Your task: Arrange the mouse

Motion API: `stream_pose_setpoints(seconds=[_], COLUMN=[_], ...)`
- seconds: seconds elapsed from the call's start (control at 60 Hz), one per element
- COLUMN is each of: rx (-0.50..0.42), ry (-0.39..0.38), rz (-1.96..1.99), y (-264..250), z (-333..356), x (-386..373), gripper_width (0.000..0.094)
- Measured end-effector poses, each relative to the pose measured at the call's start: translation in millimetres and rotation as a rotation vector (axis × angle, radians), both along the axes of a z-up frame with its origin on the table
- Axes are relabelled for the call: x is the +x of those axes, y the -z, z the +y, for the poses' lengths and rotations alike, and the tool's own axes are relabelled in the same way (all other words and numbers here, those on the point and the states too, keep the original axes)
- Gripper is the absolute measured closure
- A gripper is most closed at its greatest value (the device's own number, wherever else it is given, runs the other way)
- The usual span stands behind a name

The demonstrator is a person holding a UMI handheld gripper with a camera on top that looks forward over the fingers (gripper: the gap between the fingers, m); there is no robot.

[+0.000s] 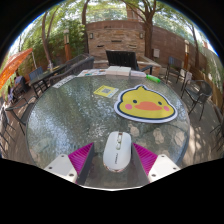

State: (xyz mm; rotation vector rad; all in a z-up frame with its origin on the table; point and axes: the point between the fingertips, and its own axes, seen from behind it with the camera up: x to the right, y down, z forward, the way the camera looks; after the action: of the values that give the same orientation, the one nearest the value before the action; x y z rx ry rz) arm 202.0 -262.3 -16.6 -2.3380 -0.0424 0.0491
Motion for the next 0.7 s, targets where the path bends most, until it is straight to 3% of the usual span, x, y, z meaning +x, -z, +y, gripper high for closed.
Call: stream_pose_setpoints(seconds=[0.1,0.417,0.55,0.7], rx=[0.005,-0.018,0.086,0.293], ry=[-0.006,-0.060,-0.140,-0.188], rz=[-0.039,-0.080,-0.018,0.072], y=[2,-11,-90,-213], z=[2,4,15,74], x=[8,0,-34,-41], gripper_width=[0.0421,0.0567,0.0569,0.0571])
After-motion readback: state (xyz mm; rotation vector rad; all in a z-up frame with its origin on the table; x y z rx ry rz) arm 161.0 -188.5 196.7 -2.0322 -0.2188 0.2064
